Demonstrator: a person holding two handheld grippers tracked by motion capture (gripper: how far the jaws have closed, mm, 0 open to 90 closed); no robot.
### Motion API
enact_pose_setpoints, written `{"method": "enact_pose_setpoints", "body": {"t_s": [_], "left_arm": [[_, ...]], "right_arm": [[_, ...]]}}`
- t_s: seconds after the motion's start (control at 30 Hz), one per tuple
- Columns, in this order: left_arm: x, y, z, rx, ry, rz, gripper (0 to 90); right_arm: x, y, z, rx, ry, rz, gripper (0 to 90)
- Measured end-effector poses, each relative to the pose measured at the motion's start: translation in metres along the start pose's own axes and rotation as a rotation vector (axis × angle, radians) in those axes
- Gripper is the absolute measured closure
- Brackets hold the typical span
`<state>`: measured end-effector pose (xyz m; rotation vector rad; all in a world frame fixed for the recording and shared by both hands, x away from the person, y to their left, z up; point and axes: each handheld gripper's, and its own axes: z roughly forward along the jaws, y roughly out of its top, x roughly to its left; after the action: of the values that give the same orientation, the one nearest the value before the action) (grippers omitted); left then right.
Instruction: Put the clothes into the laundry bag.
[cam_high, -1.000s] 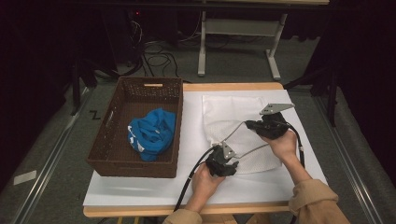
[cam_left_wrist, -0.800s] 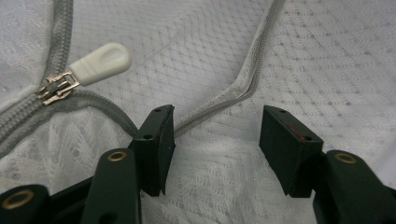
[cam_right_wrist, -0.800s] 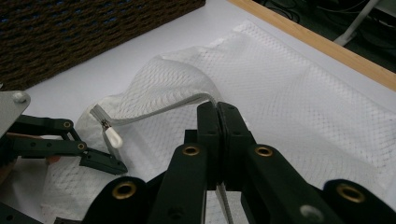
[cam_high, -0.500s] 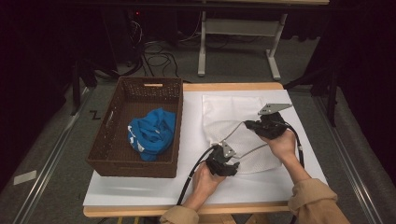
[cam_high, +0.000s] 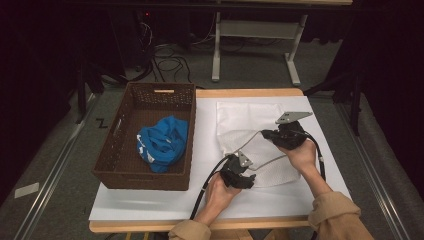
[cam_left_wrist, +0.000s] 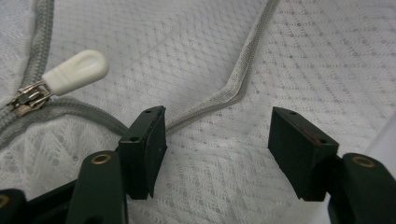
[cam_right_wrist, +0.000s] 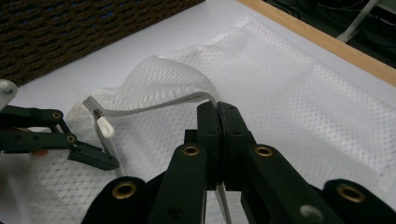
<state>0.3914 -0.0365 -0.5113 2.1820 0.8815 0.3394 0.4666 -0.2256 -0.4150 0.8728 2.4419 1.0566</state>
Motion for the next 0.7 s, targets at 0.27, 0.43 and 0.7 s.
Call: {"method": "enact_pose_setpoints", "body": {"t_s": [0.27, 0.43, 0.7], "left_arm": [[0.001, 0.003, -0.011, -0.006, 0.0, -0.007, 37.3], [0.003, 0.003, -0.016, 0.002, 0.006, -0.011, 36.6], [0.005, 0.003, -0.025, 0.0, 0.007, -0.019, 36.5]], "right_arm": [[-0.001, -0.003, 0.002, -0.004, 0.002, 0.008, 89.4], [-0.001, -0.003, 0.001, 0.0, 0.001, 0.003, 89.4], [-0.001, -0.005, 0.002, 0.003, 0.0, 0.002, 89.4]]}}
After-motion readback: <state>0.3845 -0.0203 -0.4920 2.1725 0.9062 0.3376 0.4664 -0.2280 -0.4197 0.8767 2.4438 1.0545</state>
